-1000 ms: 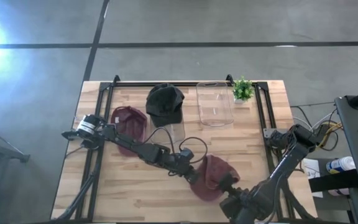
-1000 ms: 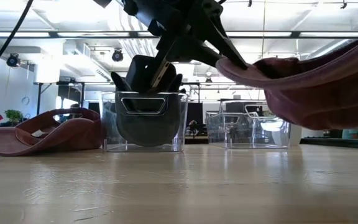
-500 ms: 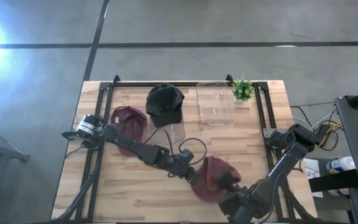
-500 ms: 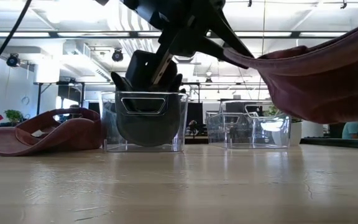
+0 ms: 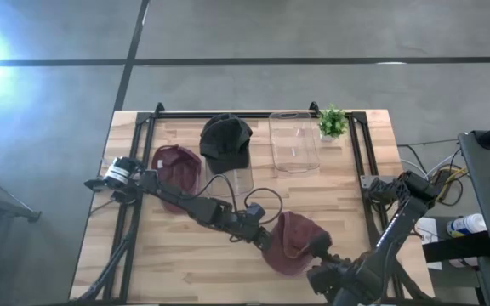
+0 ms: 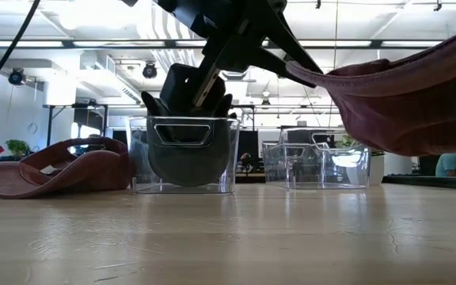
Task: Pick & Place hat
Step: Put the bottom red cap into the right transparent bin
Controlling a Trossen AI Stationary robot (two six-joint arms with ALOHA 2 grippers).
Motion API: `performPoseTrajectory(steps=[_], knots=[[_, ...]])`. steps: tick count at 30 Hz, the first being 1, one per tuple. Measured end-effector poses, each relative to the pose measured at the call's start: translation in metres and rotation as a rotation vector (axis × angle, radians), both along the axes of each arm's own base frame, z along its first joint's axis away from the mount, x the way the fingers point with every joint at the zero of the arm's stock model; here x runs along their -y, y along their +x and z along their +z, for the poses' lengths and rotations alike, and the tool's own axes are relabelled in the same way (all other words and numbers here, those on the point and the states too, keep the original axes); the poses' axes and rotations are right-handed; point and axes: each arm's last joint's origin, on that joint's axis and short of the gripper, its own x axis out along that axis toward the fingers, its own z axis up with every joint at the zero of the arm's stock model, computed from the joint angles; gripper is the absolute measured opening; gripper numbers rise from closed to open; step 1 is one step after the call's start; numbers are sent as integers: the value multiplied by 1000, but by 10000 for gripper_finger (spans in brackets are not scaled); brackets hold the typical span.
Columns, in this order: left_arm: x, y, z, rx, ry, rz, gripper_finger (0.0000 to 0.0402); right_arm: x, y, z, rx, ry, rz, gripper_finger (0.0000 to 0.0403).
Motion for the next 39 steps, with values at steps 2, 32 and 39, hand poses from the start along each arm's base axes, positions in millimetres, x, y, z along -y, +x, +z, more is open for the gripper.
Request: performPoseTrajectory(steps=[2,32,39], knots=[[-1,0,0,5,13,25,10,0,-7,1,9,-24,-41,258],[-87,-26,116,412,263,440,10,36,-48,-23,367,114,-1012,234],[-104,-24,116,407,327,473,10,50,-44,-19,508,195,-1156,224]])
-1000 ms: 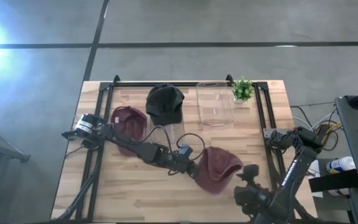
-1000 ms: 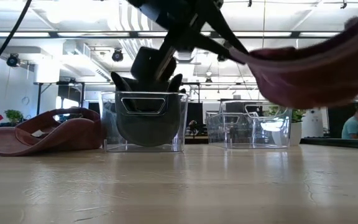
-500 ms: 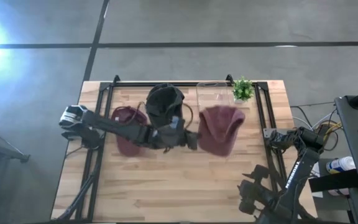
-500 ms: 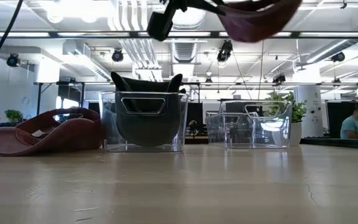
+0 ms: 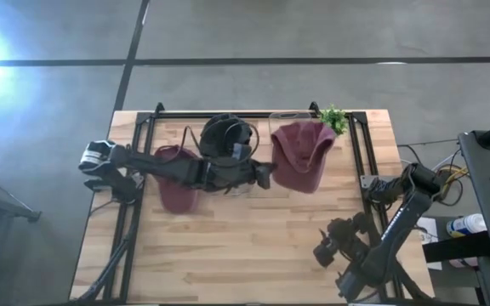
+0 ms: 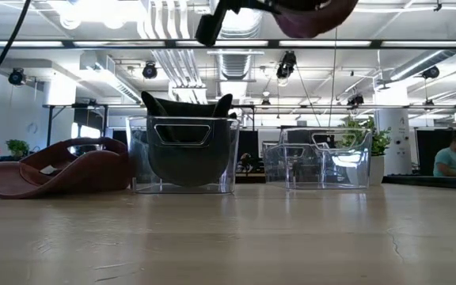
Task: Pick & Place hat
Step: Put the bottom red cap into the right transparent bin
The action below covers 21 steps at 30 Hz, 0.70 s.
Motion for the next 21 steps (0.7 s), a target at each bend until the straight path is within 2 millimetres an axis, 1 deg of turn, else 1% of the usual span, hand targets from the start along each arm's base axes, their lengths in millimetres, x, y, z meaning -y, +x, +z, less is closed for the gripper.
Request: performPoseTrajectory(steps=[4,7,10,13,16,19,21], knots=[[-23,3,-2,-23,68,50,10,6,4,11,92,1,-13,224],[-37,4,0,-16,94,84,10,13,7,19,115,12,-17,224],[-45,4,3,7,97,109,10,20,6,28,131,34,-21,224],[-48,8,12,2,136,114,10,30,2,40,141,58,-8,224],[-52,17,20,6,185,118,10,44,-4,52,160,74,6,224],[-56,31,28,-6,253,118,10,60,-11,61,195,86,0,224],[-59,43,29,-35,297,120,10,71,-18,64,220,88,-6,224]])
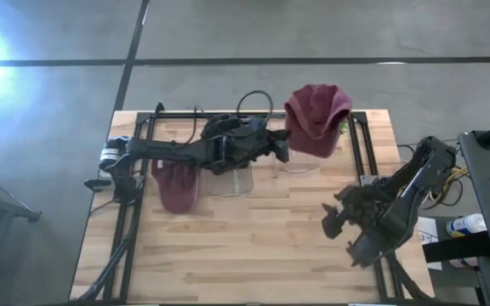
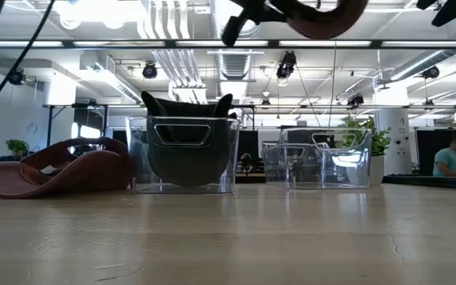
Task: Pick & Place hat
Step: Put the bottom red cap into the right transparent bin
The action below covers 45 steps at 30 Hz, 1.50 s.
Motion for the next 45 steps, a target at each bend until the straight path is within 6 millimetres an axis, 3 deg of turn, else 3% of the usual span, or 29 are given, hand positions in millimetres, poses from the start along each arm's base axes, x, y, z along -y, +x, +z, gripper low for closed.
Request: performPoseTrajectory(steps=[8,14,20,25,31,39,45], knots=[[-30,36,-23,-181,-25,99,10,29,-24,5,55,12,15,224],[-38,45,-33,-212,16,169,10,44,-32,0,64,-6,6,224],[-70,43,-65,-352,-58,276,10,69,-37,-15,121,-4,-144,224],[-98,47,-78,-365,-32,255,10,93,-41,-21,145,-4,-256,224],[-120,44,-91,-431,-28,248,10,109,-40,-24,101,-34,-273,224],[-132,43,-106,-392,-61,276,10,127,-36,-23,63,-85,-322,224],[-134,43,-112,-342,-97,343,10,137,-37,-18,-61,-96,-266,224]])
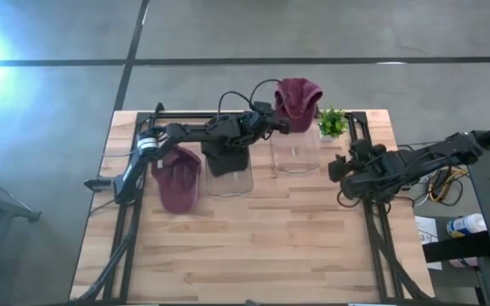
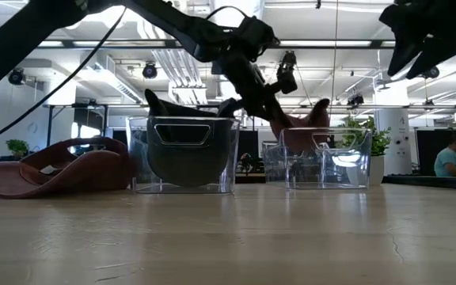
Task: Pick & Place hat
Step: Put the bottom red cap into the right transparent bin
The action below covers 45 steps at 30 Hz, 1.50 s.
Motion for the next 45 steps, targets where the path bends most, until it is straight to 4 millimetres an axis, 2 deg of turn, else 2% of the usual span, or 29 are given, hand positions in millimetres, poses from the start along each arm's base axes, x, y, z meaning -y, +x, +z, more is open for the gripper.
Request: performPoseTrajectory(steps=[4,11,22,31,41,45], knots=[[3,3,-7,-9,-11,-1,10,3,-1,7,-25,-12,36,224],[12,5,-9,-84,41,-29,11,4,0,9,-25,-16,58,224],[11,5,-12,-88,51,7,65,4,0,6,-45,-12,68,224],[13,6,-11,-82,45,-3,86,3,0,3,-76,-2,86,224],[29,7,14,-36,61,-60,90,3,-1,3,-98,-9,103,224],[30,4,16,-62,63,-50,90,3,-1,3,-114,-16,119,224]])
